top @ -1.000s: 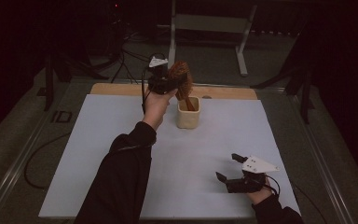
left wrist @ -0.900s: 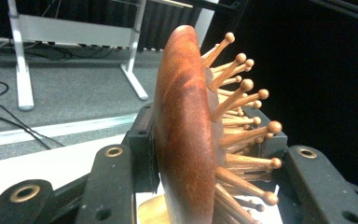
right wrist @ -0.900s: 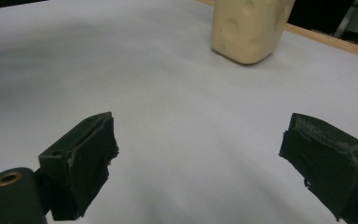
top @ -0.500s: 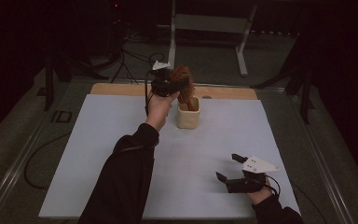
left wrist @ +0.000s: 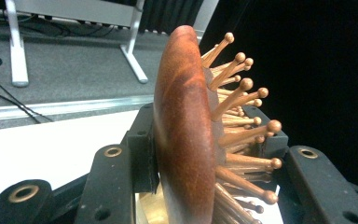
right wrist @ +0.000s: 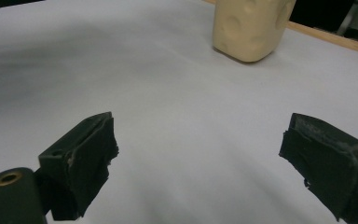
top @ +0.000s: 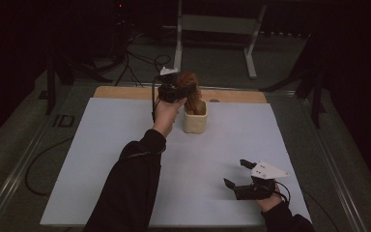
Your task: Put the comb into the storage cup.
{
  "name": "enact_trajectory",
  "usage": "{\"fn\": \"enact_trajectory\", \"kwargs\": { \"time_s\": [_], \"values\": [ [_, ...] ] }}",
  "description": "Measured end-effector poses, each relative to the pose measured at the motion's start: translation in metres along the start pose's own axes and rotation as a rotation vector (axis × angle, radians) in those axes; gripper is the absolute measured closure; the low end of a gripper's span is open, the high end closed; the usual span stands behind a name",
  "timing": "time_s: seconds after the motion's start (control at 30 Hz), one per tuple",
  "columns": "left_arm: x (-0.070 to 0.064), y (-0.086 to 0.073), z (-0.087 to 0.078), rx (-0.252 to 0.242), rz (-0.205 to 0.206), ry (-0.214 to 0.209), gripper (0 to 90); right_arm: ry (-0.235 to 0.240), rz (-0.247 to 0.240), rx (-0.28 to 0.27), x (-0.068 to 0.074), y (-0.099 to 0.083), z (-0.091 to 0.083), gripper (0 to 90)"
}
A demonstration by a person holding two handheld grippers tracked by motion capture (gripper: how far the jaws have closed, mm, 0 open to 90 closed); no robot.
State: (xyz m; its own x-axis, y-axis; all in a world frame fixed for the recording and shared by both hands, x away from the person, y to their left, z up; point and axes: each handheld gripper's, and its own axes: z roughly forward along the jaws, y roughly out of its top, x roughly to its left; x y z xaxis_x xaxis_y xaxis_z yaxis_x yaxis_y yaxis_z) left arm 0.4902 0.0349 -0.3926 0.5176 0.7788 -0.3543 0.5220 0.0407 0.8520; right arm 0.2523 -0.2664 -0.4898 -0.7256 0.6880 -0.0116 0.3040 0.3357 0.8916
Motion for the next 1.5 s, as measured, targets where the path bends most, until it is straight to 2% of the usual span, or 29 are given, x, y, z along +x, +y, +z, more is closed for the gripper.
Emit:
{"fn": "enact_trajectory", "kwargs": {
  "time_s": [0.3, 0.6, 0.83, 0.9, 1.0, 1.1, 1.17, 1.23, 1.3, 1.43, 1.5],
  "values": [
    [0.006, -0.001, 0.002, 0.002, -0.013, -0.007, 54.0, -0.001, 0.000, 0.000, 0.000, 0.000, 0.000, 8.5],
    [0.016, -0.003, 0.001, -0.001, -0.057, -0.006, 51.3, 0.003, 0.004, 0.001, 0.000, 0.000, 0.000, 8.6],
    [0.018, -0.002, 0.001, 0.012, -0.053, -0.012, 48.7, -0.002, 0.003, 0.001, 0.001, 0.000, -0.001, 8.6],
    [0.019, -0.001, 0.001, 0.022, -0.044, -0.014, 46.6, -0.001, 0.005, 0.000, 0.000, 0.000, -0.001, 8.5],
    [0.017, 0.001, -0.001, 0.048, 0.007, -0.010, 40.9, -0.001, 0.002, 0.001, 0.000, 0.000, 0.000, 8.6],
    [0.020, 0.004, -0.006, 0.043, -0.011, -0.035, 27.3, -0.003, 0.004, -0.001, 0.000, 0.000, -0.001, 8.6],
    [0.023, 0.005, -0.008, 0.066, 0.011, -0.073, 16.2, -0.003, 0.004, 0.000, 0.000, 0.000, -0.001, 8.5],
    [0.023, 0.005, -0.014, 0.046, 0.042, -0.042, 15.3, -0.004, 0.006, 0.000, 0.000, 0.000, -0.001, 8.6],
    [0.025, 0.005, -0.019, 0.040, 0.050, -0.047, 13.1, -0.007, 0.008, 0.001, 0.000, 0.000, -0.001, 8.6],
    [0.027, 0.004, -0.029, 0.045, 0.089, -0.049, 0.3, -0.005, 0.005, 0.003, 0.000, 0.000, 0.000, 8.5],
    [0.028, 0.002, -0.033, 0.054, 0.106, -0.051, 0.2, -0.007, 0.002, 0.002, 0.000, 0.000, 0.000, 8.6]
  ]
}}
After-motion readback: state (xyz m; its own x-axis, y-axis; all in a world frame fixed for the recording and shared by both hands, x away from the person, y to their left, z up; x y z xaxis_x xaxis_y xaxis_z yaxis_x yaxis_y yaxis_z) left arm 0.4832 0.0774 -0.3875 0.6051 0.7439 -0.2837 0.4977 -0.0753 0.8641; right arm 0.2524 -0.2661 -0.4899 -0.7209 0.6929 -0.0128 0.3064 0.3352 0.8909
